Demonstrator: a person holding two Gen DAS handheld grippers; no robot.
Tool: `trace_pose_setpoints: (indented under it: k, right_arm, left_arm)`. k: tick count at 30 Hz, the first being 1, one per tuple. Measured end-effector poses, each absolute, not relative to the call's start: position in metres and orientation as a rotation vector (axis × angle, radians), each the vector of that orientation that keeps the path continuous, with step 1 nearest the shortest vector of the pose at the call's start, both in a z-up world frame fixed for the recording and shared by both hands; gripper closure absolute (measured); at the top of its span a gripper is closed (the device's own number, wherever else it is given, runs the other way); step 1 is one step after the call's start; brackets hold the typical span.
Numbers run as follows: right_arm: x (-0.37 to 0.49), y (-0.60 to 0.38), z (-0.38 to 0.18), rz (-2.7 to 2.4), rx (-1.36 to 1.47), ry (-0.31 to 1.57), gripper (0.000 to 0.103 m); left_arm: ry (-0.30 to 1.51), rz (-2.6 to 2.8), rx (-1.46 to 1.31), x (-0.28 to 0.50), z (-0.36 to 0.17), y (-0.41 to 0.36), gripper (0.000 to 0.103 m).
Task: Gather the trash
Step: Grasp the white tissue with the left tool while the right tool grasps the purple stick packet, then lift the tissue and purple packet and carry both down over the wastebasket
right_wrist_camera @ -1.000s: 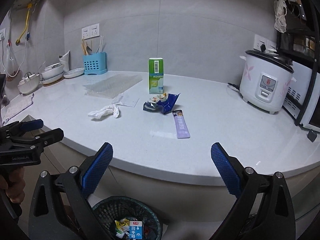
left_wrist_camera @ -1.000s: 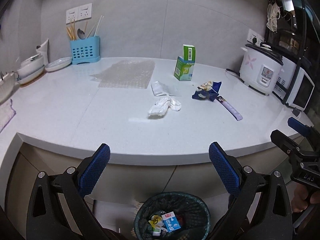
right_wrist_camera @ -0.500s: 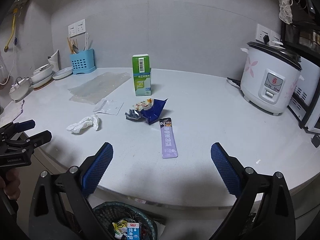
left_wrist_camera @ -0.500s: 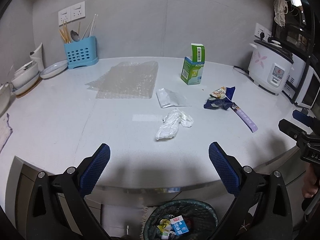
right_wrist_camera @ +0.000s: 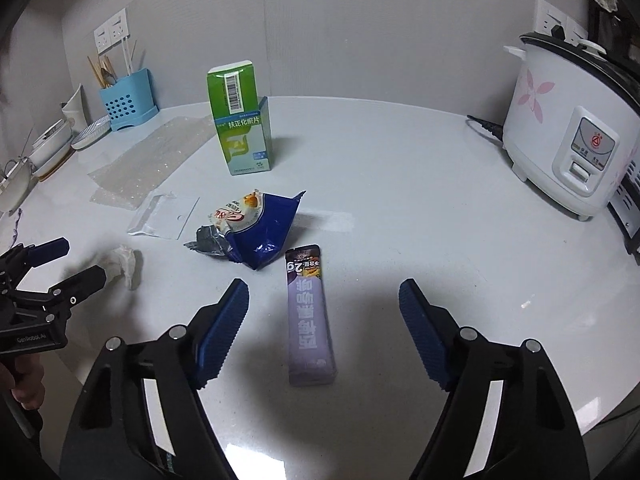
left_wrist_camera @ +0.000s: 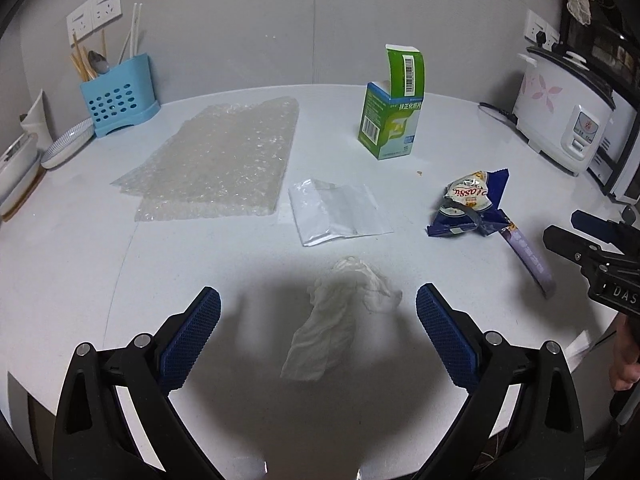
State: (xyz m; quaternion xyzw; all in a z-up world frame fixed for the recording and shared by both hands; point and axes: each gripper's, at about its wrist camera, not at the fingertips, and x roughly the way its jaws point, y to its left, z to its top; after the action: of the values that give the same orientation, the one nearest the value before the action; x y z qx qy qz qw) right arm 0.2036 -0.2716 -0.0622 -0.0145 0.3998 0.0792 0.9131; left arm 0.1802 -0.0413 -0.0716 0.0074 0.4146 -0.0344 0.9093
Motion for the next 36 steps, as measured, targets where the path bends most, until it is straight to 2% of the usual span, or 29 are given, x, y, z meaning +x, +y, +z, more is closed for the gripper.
trace_pose_setpoints:
  k: [6,9,12,14,18,20,22,23,28,36]
  right_arm:
    - [0.221,-0.265,-0.077,0.172,-0.008,0.867,0.038]
    - [0.227,-0.264,-0.084,0.166,-0.004,0.894,0.047]
    - [0.231,-0.263,-0.089,0.166,-0.002,0.907,0.048]
    - [0.232,-0.262,-0.092,0.162,0.004,0.921,0.048]
    - [0.233,-0.260,-0.095,0.149,-0.002,0.932,0.059]
    - [0.232,-0.260,-0.093,0.143,0.002,0.937,0.066]
    - [0.232,-0.258,-0.093,0.138,-0.002,0.946,0.082]
    - [0.232,-0.258,-0.092,0.136,-0.002,0.950,0.082]
    - [0.229,-0.255,-0.091,0.130,0.005,0.954,0.086]
    - [0.222,-0.255,-0.084,0.135,0.021,0.935,0.087]
  left_arm:
    - [0.899,-0.079,0.022,0.199,-0.087,-0.051,0.015]
    - [0.912,-0.072,0.020,0.203,-0.091,-0.053,0.017]
    - [0.925,-0.072,0.019,0.205,-0.093,-0.055,0.024]
    - [0.933,-0.079,0.025,0.206,-0.093,-0.057,0.031]
    - [0.935,-0.074,0.044,0.206,-0.092,-0.061,0.047]
    - [0.931,-0.066,0.052,0.204,-0.091,-0.063,0.063]
    - [0.927,-0.070,0.074,0.203,-0.091,-0.066,0.081]
    - [0.930,-0.067,0.081,0.203,-0.090,-0.067,0.087]
    - [0.929,-0.079,0.068,0.200,-0.087,-0.066,0.091]
    - [0.878,-0.092,0.060,0.191,-0.079,-0.066,0.093]
